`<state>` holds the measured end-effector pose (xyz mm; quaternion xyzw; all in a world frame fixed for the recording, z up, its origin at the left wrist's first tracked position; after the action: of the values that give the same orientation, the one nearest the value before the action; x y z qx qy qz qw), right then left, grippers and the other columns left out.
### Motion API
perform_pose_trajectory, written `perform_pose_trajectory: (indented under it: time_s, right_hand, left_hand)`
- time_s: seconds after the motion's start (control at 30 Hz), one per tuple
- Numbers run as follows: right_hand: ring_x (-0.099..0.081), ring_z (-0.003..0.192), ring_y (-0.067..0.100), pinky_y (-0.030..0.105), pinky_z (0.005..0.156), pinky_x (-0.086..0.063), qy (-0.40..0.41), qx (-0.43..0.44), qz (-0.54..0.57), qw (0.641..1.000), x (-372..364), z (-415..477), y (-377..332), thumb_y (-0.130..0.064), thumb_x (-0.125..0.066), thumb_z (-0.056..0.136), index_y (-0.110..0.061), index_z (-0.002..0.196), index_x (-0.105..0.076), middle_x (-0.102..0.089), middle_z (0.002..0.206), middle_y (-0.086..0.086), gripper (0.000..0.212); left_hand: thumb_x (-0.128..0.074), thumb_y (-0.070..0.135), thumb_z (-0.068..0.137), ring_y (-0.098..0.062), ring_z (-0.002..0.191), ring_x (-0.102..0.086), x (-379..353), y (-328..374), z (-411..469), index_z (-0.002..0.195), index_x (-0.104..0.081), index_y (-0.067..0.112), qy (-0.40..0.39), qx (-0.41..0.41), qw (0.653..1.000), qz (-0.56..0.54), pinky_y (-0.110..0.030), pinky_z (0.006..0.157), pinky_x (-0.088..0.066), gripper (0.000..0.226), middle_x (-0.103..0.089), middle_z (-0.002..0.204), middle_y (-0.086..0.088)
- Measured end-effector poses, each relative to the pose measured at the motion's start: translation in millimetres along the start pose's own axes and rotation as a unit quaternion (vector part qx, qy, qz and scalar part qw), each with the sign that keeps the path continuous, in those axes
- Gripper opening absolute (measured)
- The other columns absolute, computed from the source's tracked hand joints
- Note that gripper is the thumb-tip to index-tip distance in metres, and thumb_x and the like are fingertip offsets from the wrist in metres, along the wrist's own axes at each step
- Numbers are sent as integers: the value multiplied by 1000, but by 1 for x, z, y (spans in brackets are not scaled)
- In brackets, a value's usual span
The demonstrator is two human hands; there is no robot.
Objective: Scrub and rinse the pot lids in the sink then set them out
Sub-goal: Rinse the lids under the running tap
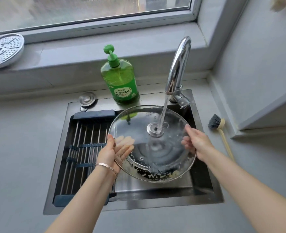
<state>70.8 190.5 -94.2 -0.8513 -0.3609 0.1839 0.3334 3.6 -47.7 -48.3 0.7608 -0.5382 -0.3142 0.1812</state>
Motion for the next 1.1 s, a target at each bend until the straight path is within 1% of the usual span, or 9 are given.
perform_pose_trajectory:
  time_s: [0.13, 0.2, 0.3, 0.43, 0.57, 0.67, 0.8, 0.93, 1.1]
  right_hand:
    - [-55, 34, 5, 14, 34, -44, 26, 65, -49, 996, 10, -8, -27, -27, -56, 92, -5, 104, -53, -54, 61, 9, 24]
    - [-56, 34, 8, 16, 33, -44, 32, 105, -87, 990, 15, -14, -40, -26, -58, 91, 1, 107, -52, -56, 61, 13, 31]
    - [-59, 35, 15, 19, 33, -44, 33, 174, -149, 973, 18, -29, -60, -24, -61, 89, 2, 120, -50, -60, 46, 9, 42]
    - [-59, 35, 20, 22, 33, -46, -4, 249, -186, 950, 12, -54, -79, -23, -63, 88, -18, 99, -55, -60, 48, 13, 14]
    - [-57, 34, 20, 22, 31, -44, -18, 278, -191, 941, 7, -59, -82, -24, -62, 87, -17, 100, -58, -59, 43, 8, 15]
    - [-55, 32, 18, 21, 30, -42, -15, 275, -163, 947, 7, -50, -74, -28, -57, 90, -15, 108, -55, -57, 41, 6, 22]
    - [-53, 32, 12, 18, 33, -41, 40, 209, -117, 970, 1, -24, -39, -32, -43, 98, -16, 88, -53, -51, 41, 2, 21]
    - [-47, 47, 16, 23, 48, -41, 56, -13, -51, 997, -20, 4, 18, -45, -33, 98, -15, 76, -49, -47, 57, 4, 40]
    - [-56, 68, 24, 30, 64, -41, -44, -218, 185, 957, -34, 10, 57, -56, -36, 92, -13, 66, -48, -58, 77, 10, 52]
  left_hand:
    - [-31, 35, 100, -27, 95, -63, 3, -36, 20, 115, -54, 4, 27, 87, 995, 31, -30, 69, -56, 40, -59, 123, -17]
    - [-31, 32, 102, -29, 111, -58, 1, -53, 24, 108, -55, 6, 34, 139, 988, 58, -36, 78, -52, 36, -53, 133, -16]
    - [-33, 37, 101, -24, 91, -61, -3, -74, 27, 110, -58, 6, 24, 219, 970, 106, -37, 66, -50, 41, -63, 111, -14]
    - [-37, 44, 96, -21, 63, -51, -11, -87, 32, 72, -48, 14, 16, 282, 950, 132, -34, 66, -44, 40, -52, 70, -8]
    - [-39, 60, 90, -22, 64, -61, -10, -86, 47, 92, -54, 17, 35, 264, 958, 101, -35, 73, -52, 46, -63, 73, -5]
    - [-46, 67, 83, -16, 43, -59, 0, -69, 53, 76, -54, 16, 65, 215, 973, 43, -24, 45, -51, 52, -61, 51, -1]
    - [-50, 57, 86, -15, 44, -52, 12, -24, 53, 60, -53, 13, 87, 117, 989, 16, -27, 48, -50, 51, -54, 49, 1]
    - [-50, 49, 89, -14, 51, -51, 18, 25, 40, 69, -65, 2, 134, -5, 987, 91, -24, 50, -44, 54, -59, 63, -5]
    - [-50, 43, 90, -11, 52, -37, 8, 57, 2, 67, -49, 9, 208, -210, 938, 180, -23, 49, -33, 41, -50, 62, -1]
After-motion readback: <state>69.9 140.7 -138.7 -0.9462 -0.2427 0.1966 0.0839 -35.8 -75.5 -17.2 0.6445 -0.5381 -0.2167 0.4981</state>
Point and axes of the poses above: each hand's wrist, its own z-axis towards the middle knuckle, its own x-axis out of the back of the hand, y = z × x, the point moved 3 cm from there along z, towards the middle knuckle
